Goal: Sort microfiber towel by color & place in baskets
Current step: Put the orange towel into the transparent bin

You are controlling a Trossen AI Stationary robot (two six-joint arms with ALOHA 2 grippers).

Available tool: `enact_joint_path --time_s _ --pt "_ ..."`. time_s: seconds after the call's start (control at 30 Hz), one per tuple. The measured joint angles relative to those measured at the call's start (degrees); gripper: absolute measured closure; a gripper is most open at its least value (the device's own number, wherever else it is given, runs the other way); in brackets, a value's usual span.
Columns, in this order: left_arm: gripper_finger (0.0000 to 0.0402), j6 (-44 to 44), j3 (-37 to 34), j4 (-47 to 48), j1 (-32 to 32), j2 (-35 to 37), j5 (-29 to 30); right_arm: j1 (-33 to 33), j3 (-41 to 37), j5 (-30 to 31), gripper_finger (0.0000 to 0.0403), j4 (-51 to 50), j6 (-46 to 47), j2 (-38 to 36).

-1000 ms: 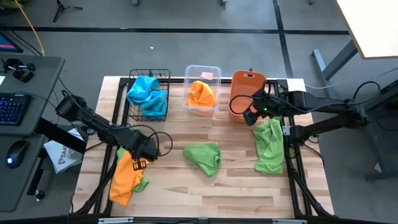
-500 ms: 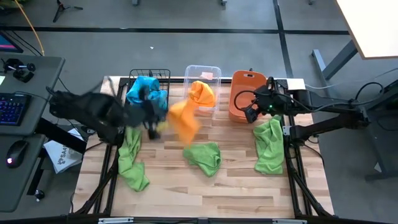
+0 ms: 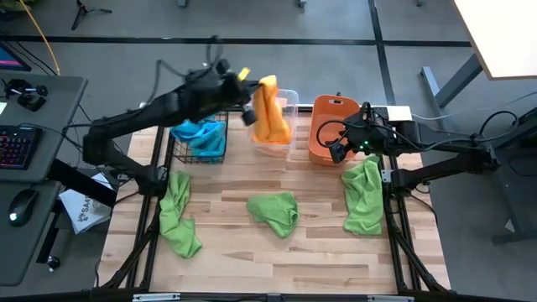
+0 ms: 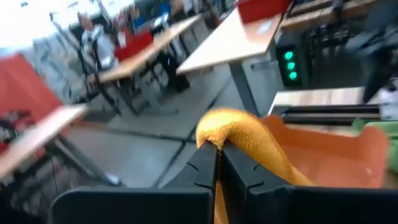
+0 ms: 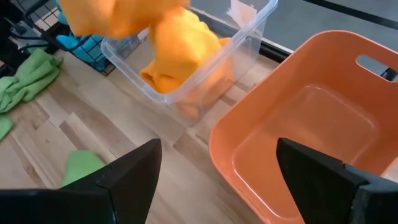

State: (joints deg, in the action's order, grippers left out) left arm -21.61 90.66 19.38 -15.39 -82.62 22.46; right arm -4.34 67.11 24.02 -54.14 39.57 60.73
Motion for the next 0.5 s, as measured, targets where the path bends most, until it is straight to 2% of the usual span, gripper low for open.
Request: enact_joint_path --time_s 0.13,0.3,0.5 --pt "0.0401 4.2 -2.52 -1.65 -4.28 -6.66 -1.8 0.0 0.0 0.01 0.0089 0.47 -0.11 0.0" --pt "0.0401 13.17 -3.71 -2.12 -6.32 -14.85 -2.12 0.0 0.0 -0.73 0.0089 0.43 0.28 0.02" --pt "0.0401 16.96 -3.68 -4.92 -6.41 -19.05 -2.28 0.0 0.0 -0.96 0.0089 0.42 0.48 0.02"
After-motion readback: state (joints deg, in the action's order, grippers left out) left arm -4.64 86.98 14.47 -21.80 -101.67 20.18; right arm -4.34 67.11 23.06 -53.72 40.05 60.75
